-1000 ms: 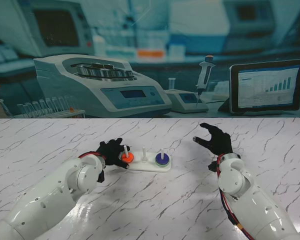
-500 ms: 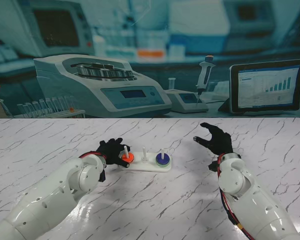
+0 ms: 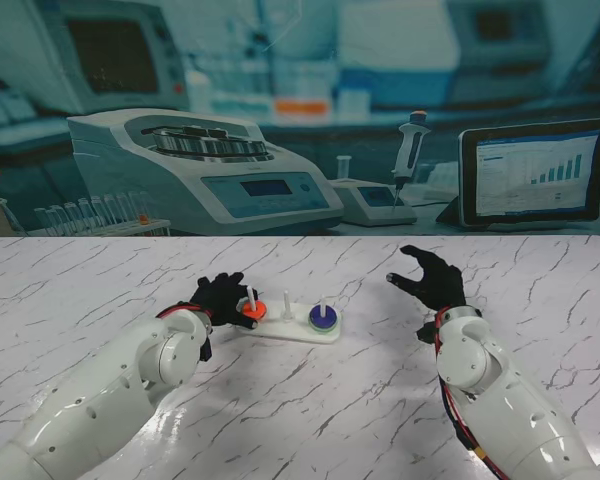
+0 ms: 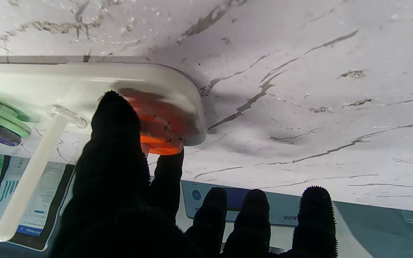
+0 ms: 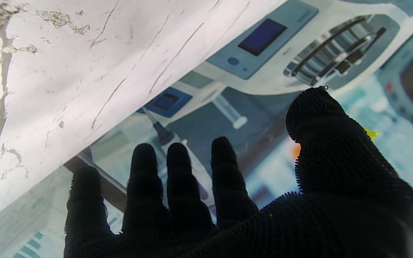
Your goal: Move the three rings of the Hanoi Tower from the left rod to the right rod
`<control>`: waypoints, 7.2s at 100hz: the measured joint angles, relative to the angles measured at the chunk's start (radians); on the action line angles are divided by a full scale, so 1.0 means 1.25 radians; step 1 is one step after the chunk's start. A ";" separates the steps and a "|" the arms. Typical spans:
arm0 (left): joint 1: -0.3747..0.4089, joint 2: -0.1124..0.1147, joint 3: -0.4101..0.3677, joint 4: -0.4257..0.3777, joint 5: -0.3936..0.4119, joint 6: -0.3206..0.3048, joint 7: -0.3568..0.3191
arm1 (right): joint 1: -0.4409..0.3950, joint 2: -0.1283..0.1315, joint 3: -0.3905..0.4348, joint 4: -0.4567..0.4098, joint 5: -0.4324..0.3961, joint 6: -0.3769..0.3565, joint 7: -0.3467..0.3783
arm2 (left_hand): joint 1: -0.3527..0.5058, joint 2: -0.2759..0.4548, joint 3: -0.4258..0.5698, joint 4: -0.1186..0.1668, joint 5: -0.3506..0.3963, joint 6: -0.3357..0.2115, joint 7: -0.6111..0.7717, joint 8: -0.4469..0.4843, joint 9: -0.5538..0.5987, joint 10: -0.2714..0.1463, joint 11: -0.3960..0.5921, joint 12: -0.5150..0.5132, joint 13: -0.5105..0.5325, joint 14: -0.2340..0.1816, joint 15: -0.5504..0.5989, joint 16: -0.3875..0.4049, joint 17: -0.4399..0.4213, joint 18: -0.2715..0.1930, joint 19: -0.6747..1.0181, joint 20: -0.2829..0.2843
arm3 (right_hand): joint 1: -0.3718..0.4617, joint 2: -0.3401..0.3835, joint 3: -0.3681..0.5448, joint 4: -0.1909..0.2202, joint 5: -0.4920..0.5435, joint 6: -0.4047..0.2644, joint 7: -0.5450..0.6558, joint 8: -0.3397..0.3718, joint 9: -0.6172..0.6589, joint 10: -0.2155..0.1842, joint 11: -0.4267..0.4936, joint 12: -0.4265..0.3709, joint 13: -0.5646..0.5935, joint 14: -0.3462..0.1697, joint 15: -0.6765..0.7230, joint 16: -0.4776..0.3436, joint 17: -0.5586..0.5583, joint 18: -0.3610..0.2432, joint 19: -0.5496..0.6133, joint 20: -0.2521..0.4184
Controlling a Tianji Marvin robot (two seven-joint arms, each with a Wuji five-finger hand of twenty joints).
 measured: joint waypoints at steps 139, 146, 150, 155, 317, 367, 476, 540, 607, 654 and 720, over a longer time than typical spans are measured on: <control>0.078 0.009 -0.125 -0.153 0.080 -0.024 -0.019 | 0.001 0.000 -0.005 0.000 0.004 0.001 0.003 | 0.023 -0.044 -0.009 -0.001 0.008 0.008 0.085 0.021 0.066 -0.011 0.018 0.006 0.020 0.000 0.016 0.001 0.008 0.000 0.031 0.000 | 0.000 0.000 0.000 0.000 0.000 0.000 0.000 0.000 0.000 0.000 0.000 0.000 0.000 0.000 0.000 0.000 0.000 0.000 0.000 0.000; 0.083 0.011 -0.131 -0.162 0.082 -0.028 -0.023 | 0.001 0.000 -0.005 0.000 0.004 0.001 0.003 | 0.023 -0.044 -0.009 -0.001 0.009 0.008 0.085 0.020 0.078 -0.012 0.018 0.006 0.020 0.000 0.016 0.001 0.008 0.000 0.031 0.000 | 0.000 0.000 0.000 0.000 0.000 0.000 0.000 0.000 0.000 0.000 0.000 0.000 0.000 0.000 0.000 0.000 0.000 0.000 0.000 0.000; 0.085 0.011 -0.136 -0.168 0.082 -0.032 -0.029 | 0.001 0.000 -0.005 0.000 0.004 0.000 0.003 | 0.023 -0.044 -0.009 -0.001 0.009 0.008 0.085 0.020 0.081 -0.012 0.018 0.006 0.020 0.000 0.016 0.001 0.008 0.000 0.031 0.000 | 0.000 0.000 0.000 0.000 0.000 0.000 0.000 0.000 0.000 0.000 0.000 0.000 0.000 0.000 0.000 0.000 0.000 0.000 0.000 0.000; 0.088 0.012 -0.139 -0.174 0.082 -0.037 -0.033 | 0.001 0.000 -0.005 0.000 0.003 0.000 0.003 | 0.023 -0.044 -0.009 -0.001 0.013 0.008 0.085 0.020 0.081 -0.012 0.018 0.006 0.020 0.000 0.016 0.001 0.008 0.000 0.031 0.000 | 0.000 0.000 0.000 0.000 0.000 0.000 0.000 0.000 0.000 0.000 0.000 0.000 0.000 0.000 0.000 0.000 0.000 0.000 0.000 0.000; -0.066 -0.032 0.045 -0.115 -0.126 -0.132 0.020 | 0.000 -0.001 0.005 0.001 0.005 0.000 -0.001 | 0.023 -0.053 -0.017 -0.001 0.026 0.009 0.085 0.020 0.093 -0.013 0.018 0.006 0.043 0.000 0.016 0.001 0.008 0.000 0.031 0.000 | 0.000 0.000 0.000 0.000 0.000 0.000 0.000 0.000 0.000 0.000 0.000 0.000 0.000 0.000 0.000 0.000 0.000 0.000 0.000 0.000; -0.104 -0.043 0.094 -0.066 -0.146 -0.141 0.020 | -0.001 -0.001 0.011 0.002 0.002 -0.001 -0.007 | 0.023 -0.053 -0.017 -0.001 0.026 0.009 0.085 0.020 0.093 -0.014 0.018 0.006 0.043 0.000 0.016 0.001 0.008 0.000 0.031 0.000 | 0.000 0.000 0.000 0.000 0.000 0.000 0.000 0.000 0.000 0.000 0.000 0.000 0.000 0.000 0.000 0.000 0.000 0.000 0.000 0.000; -0.136 -0.045 0.140 -0.031 -0.152 -0.138 0.000 | -0.002 -0.001 0.011 0.008 0.003 -0.001 -0.010 | 0.023 -0.053 -0.017 -0.002 0.026 0.009 0.085 0.020 0.093 -0.018 0.018 0.006 0.043 0.000 0.016 0.001 0.008 0.000 0.031 0.000 | 0.000 0.000 0.000 0.000 0.000 0.000 0.000 0.000 0.000 0.000 0.001 0.000 0.000 0.000 0.000 0.000 0.000 0.000 0.000 0.000; -0.158 -0.047 0.165 -0.015 -0.146 -0.134 -0.008 | -0.001 -0.002 0.011 0.010 0.003 -0.001 -0.011 | 0.023 -0.053 -0.017 -0.002 0.026 0.009 0.085 0.020 0.093 -0.018 0.018 0.006 0.043 0.000 0.016 0.001 0.008 0.000 0.031 0.000 | 0.000 0.000 0.000 0.000 0.000 0.000 0.000 0.000 0.000 0.000 0.001 0.000 0.000 0.000 0.000 0.000 0.000 0.000 0.000 0.000; -0.175 -0.053 0.183 0.014 -0.161 -0.135 -0.016 | 0.000 -0.002 0.011 0.011 0.003 -0.002 -0.011 | -0.018 -0.043 0.018 0.000 0.031 0.033 0.017 -0.060 0.077 -0.018 0.015 0.006 0.042 0.000 0.016 0.001 0.008 0.000 0.031 0.000 | 0.000 0.000 0.000 0.000 0.000 -0.001 0.000 0.000 0.000 0.002 0.001 0.000 0.000 0.000 0.000 0.000 -0.001 0.000 0.000 0.000; -0.178 -0.044 0.179 0.012 -0.168 -0.159 -0.054 | 0.001 -0.002 0.011 0.013 0.003 -0.001 -0.012 | -0.069 -0.061 0.069 0.001 -0.082 0.101 -0.120 -0.109 -0.026 0.019 -0.012 0.000 0.015 0.000 0.000 0.001 -0.004 0.000 0.031 0.000 | 0.000 0.000 -0.007 0.000 0.001 -0.026 0.000 0.000 0.000 0.001 0.001 0.000 0.000 0.000 0.000 0.000 -0.001 0.000 0.000 0.000; 0.016 -0.030 -0.084 -0.166 -0.014 -0.098 0.052 | 0.002 0.000 -0.005 0.010 0.011 -0.010 0.001 | -0.090 0.049 0.023 0.001 -0.025 0.074 -0.096 -0.109 0.094 -0.001 0.010 0.000 0.092 0.008 0.016 -0.002 0.038 0.000 0.049 0.015 | 0.000 0.000 -0.007 0.000 0.010 -0.029 0.013 0.000 0.000 0.002 0.002 0.000 0.000 0.000 0.000 0.000 -0.001 0.000 0.000 0.000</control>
